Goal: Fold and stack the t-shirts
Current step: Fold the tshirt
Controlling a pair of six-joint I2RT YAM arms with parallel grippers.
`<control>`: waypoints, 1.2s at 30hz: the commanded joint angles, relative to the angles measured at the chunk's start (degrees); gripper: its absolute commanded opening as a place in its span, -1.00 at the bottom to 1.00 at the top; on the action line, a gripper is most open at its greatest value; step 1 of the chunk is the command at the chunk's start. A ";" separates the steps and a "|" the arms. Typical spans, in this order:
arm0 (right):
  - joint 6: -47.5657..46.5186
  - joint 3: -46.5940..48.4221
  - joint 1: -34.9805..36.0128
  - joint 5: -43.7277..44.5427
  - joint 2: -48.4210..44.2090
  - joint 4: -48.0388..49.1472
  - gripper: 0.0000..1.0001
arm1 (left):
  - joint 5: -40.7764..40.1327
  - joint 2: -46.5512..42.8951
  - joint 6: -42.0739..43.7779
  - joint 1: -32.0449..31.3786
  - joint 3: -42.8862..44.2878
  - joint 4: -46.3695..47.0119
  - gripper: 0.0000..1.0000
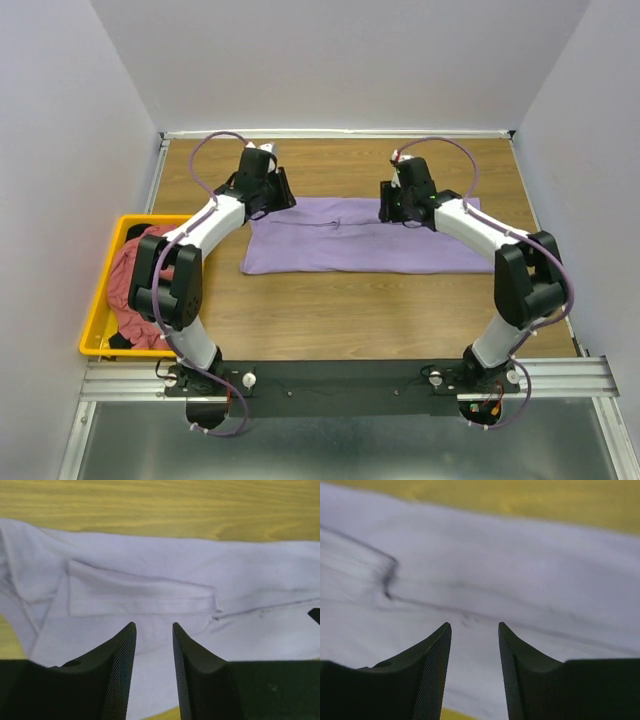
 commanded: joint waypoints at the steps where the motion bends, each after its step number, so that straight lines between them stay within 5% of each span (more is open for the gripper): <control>1: -0.27 -6.82 -0.04 8.02 -4.84 -12.27 0.01 | -2.78 -0.96 -0.25 -2.88 -5.63 -1.49 -0.13; 10: 4.56 -13.94 -0.13 2.22 -4.94 -15.27 0.02 | -3.57 5.09 0.27 -4.12 -8.10 -0.96 -0.13; 19: 10.80 -19.74 8.03 -4.64 -2.13 -16.50 0.03 | -4.98 17.05 3.43 -4.03 3.14 -5.79 -0.13; 26: 16.17 -10.46 28.93 -13.34 4.02 -18.08 0.03 | -6.64 32.92 6.42 -4.03 27.96 -14.65 -0.13; 33: 9.76 7.57 32.13 -8.18 8.26 -27.30 0.08 | -10.78 46.49 11.61 -3.59 56.47 -22.41 -0.12; 36: 8.70 8.38 31.60 1.57 4.32 -31.77 0.17 | -10.95 40.90 11.17 -3.24 52.04 -17.95 -0.10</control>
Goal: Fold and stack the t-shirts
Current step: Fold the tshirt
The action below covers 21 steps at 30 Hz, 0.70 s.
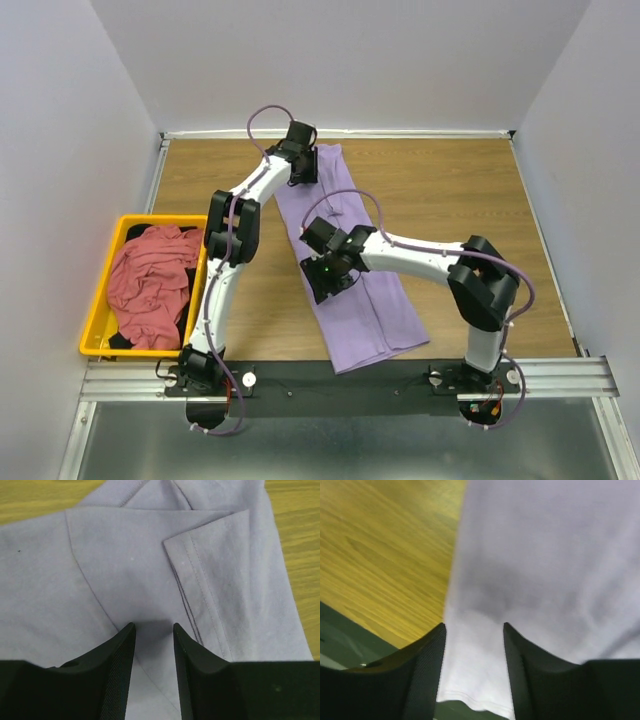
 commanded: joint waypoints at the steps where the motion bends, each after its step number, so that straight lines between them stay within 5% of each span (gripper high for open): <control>1: -2.51 1.69 -0.99 10.64 -5.45 -9.41 0.21 | -3.65 -5.73 1.53 0.89 -4.75 0.03 -0.10; 12: -5.06 -15.09 -4.94 10.66 -18.99 -10.56 0.45 | -7.69 -30.62 -12.00 -2.96 -32.44 6.20 -0.03; 21: -2.34 -23.71 -5.03 0.81 -21.46 -2.21 0.48 | -8.57 -26.60 -17.89 -6.23 -35.37 6.91 -0.03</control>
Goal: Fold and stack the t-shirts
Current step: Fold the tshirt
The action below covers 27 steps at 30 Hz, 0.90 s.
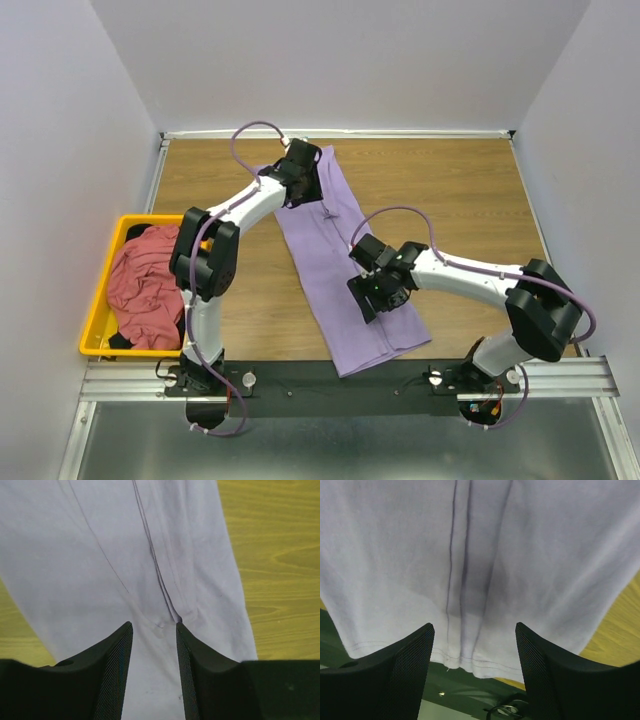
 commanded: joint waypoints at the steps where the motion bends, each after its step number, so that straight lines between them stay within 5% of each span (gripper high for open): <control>1: 1.18 -2.12 0.17 -5.55 -0.67 4.46 0.48 | -2.06 4.53 -3.67 -0.39 -0.07 0.00 -0.03; 10: 2.06 -2.65 0.26 -10.46 4.24 8.76 0.48 | 0.83 16.39 -1.12 -0.30 9.41 -3.16 -0.03; 21: 1.89 7.87 0.43 -13.64 17.69 14.39 0.48 | 5.15 35.37 5.38 0.75 37.95 -9.76 -0.03; 27: 0.48 15.89 0.35 -9.95 19.29 10.53 0.48 | 9.89 34.44 4.86 3.65 42.04 -6.25 -0.03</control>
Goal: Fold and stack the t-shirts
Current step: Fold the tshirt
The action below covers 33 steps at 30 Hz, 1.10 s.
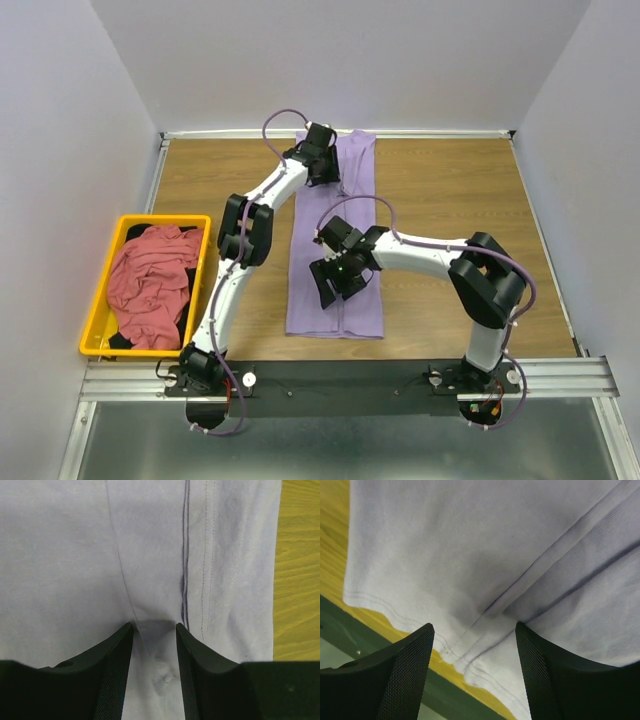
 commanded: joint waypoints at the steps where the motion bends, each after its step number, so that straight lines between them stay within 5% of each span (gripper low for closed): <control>1: -1.38 3.11 0.39 3.97 0.08 -2.21 0.49 | 2.48 -1.63 0.86 3.08 0.07 0.40 -0.03; 8: 3.62 -2.41 -1.63 13.38 -11.52 -7.76 0.57 | -6.91 -22.10 3.49 5.02 -12.22 1.11 0.06; 16: 10.22 -14.37 -5.14 13.47 -22.52 -8.03 0.37 | -12.73 -55.23 0.95 2.13 -49.55 0.32 0.07; 21: 12.06 -18.59 -6.20 11.37 -25.16 -5.57 0.17 | -11.15 -72.88 -10.17 -5.06 -72.30 -2.22 0.08; 27: 15.05 -24.47 -6.29 9.43 -27.26 -3.46 0.15 | -8.25 -84.95 -23.82 -14.74 -87.80 -4.25 0.08; 33: 16.02 -27.99 -6.29 8.56 -29.73 -2.32 0.17 | -7.01 -84.54 -32.01 -23.45 -92.12 -4.78 0.08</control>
